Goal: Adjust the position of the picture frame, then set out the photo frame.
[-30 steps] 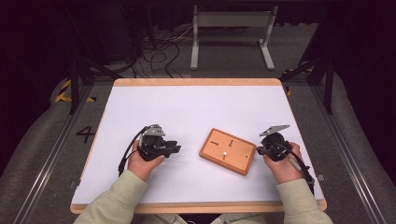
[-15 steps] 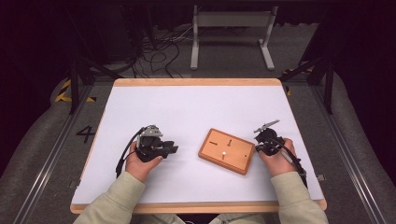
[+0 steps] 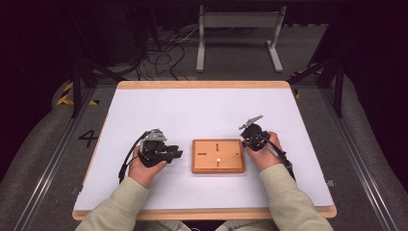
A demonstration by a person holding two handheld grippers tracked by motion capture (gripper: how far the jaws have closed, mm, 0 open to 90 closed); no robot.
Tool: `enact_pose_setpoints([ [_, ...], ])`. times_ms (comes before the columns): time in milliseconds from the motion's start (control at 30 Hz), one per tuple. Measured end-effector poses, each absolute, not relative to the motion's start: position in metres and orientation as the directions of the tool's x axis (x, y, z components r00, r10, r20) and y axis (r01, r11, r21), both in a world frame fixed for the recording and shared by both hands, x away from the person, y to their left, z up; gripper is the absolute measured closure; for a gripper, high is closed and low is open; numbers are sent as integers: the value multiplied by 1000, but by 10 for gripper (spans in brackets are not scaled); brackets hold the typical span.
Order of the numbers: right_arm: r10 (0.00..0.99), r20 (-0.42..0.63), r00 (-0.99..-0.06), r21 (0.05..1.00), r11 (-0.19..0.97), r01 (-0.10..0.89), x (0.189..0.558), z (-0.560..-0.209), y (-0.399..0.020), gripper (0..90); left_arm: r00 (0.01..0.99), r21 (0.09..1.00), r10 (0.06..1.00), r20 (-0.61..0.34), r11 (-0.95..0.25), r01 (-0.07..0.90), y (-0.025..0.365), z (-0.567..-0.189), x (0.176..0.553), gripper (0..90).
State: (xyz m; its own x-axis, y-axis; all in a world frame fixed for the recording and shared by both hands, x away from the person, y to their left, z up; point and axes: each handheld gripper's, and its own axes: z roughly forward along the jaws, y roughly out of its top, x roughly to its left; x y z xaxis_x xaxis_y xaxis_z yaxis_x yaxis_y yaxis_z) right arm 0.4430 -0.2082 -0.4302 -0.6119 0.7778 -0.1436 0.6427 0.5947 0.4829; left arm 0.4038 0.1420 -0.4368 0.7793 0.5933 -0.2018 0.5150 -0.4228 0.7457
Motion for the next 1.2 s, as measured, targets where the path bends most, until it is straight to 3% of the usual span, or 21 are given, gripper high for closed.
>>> enact_pose_setpoints([
  [233, 790, -112, -602, 553, 553, 623, 434, -427, -219, 898, 783, 755, 595, -180, -427, 498, 145, -434, 400, 620],
  [333, 780, -89, -619, 607, 536, 587, 423, -420, -231, 814, 788, 763, 595, -158, -432, 480, 145, -430, 397, 572],
  [600, 766, -87, -637, 739, 478, 474, 399, -394, -262, 715, 795, 799, 598, -105, -425, 425, 148, -413, 390, 478],
  [800, 780, -76, -621, 785, 431, 445, 391, -392, -273, 599, 815, 808, 572, -90, -436, 396, 140, -409, 386, 441],
  [1067, 777, -76, -625, 815, 409, 410, 386, -389, -279, 541, 853, 804, 516, -79, -473, 361, 120, -406, 378, 383],
  [1200, 796, -48, -604, 814, 382, 439, 384, -388, -285, 529, 861, 801, 502, -84, -481, 358, 110, -405, 376, 383],
])
